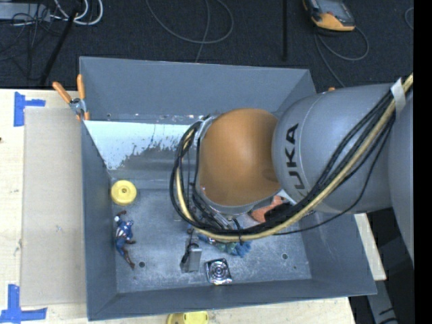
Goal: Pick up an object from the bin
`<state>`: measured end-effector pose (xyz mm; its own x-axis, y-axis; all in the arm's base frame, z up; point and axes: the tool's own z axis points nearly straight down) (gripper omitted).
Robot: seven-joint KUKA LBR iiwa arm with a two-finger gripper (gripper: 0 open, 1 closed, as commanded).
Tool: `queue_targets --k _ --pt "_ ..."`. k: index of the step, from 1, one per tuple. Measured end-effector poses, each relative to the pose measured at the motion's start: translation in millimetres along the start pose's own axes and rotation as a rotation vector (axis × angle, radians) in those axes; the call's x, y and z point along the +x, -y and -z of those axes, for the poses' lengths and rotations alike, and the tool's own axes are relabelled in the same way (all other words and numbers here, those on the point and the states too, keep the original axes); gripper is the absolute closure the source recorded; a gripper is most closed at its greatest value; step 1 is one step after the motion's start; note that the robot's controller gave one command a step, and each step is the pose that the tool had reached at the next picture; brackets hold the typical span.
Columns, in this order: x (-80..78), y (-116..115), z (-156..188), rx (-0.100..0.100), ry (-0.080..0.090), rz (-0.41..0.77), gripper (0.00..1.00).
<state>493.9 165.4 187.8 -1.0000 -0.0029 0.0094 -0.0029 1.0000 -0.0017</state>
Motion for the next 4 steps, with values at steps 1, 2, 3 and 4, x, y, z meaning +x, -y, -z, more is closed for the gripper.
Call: queue_targets --k 1,2,3,4 --pt "-1.8 0.8 4.5 -0.002 0.007 -0.004 0.00" --pt "-29.4 -32.6 -29.4 -0.004 0.020 -0.010 0.00" --pt "-11.3 -54.7 -94.1 -0.003 0.012 -0.079 0.00" --pt "-26.4 -48.9 -83.6 0.003 -0.007 -0.033 0.00"
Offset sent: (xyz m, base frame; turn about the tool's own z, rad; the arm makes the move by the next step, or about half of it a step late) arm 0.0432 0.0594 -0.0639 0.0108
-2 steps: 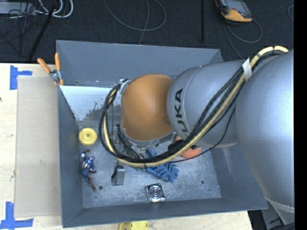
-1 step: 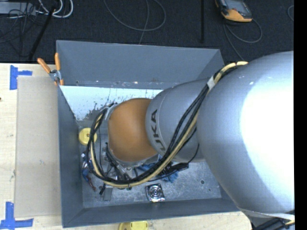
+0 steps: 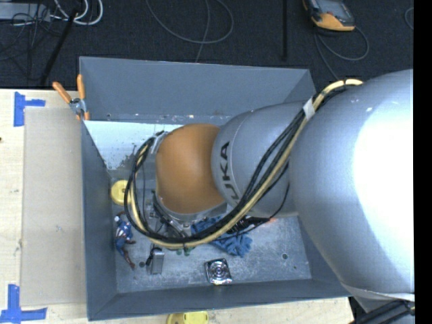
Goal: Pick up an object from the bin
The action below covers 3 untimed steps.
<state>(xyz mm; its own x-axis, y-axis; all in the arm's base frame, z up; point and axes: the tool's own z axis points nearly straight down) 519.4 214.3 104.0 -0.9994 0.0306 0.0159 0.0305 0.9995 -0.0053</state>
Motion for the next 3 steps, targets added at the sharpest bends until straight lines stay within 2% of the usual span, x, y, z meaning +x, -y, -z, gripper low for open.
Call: queue_targets --k 1,2,3 --pt "1.8 24.0 50.8 -0.004 0.013 -0.046 0.00" --pt "-3.0 44.0 71.5 -0.007 0.017 -0.169 0.00" --pt "-8.7 74.8 73.9 -0.005 0.015 0.013 0.00"
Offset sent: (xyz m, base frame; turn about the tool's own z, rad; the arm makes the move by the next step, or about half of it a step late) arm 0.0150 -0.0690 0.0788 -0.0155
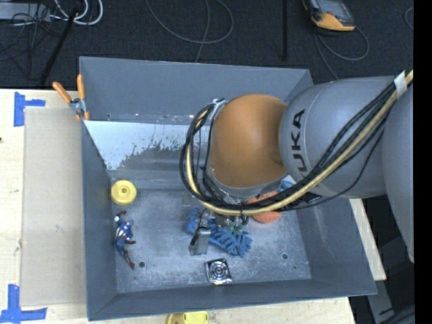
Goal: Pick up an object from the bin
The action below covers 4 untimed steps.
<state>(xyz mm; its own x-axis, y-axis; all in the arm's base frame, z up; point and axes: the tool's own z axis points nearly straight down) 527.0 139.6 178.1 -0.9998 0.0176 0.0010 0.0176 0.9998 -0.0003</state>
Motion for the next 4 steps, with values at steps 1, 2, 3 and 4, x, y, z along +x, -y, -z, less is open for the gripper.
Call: queue_targets --k 1,2,3,4 --pt "-2.6 38.0 -22.1 -0.001 0.002 -0.073 0.00" --pt "-0.8 45.6 -78.7 -0.002 0.004 -0.170 0.00" --pt "-33.7 49.0 -94.7 -0.002 0.002 -0.196 1.00" --pt "-33.7 49.1 -94.7 -0.002 0.002 -0.197 1.00"
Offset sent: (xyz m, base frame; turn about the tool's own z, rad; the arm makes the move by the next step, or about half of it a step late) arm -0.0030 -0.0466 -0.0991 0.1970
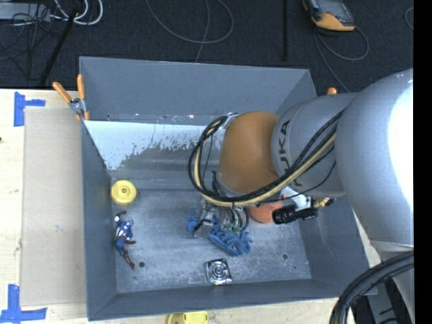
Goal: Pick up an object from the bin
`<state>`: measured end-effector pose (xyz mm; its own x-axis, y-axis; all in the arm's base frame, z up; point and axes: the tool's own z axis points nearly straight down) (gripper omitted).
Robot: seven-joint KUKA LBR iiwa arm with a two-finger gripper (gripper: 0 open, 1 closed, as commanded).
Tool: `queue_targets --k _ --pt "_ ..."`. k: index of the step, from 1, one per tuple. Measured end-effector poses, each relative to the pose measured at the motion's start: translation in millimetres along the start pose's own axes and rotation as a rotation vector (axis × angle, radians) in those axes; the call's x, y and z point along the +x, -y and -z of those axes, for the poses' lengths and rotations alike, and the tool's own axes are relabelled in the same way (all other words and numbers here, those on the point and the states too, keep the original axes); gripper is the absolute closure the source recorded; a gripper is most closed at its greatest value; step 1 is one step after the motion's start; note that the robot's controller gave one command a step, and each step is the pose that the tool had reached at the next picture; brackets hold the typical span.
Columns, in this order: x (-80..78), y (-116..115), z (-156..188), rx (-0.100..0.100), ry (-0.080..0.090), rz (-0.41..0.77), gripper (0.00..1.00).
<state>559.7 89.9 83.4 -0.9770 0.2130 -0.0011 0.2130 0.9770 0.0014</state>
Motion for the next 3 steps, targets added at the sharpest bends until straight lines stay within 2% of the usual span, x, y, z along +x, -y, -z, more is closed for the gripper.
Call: queue_targets --k 1,2,3 --pt "-13.4 -17.5 108.5 0.001 -0.001 -0.013 1.00" --pt "-13.4 -17.4 108.4 0.001 -0.001 -0.013 1.00" --pt "-28.8 -14.5 154.1 0.003 -0.007 -0.014 1.00"
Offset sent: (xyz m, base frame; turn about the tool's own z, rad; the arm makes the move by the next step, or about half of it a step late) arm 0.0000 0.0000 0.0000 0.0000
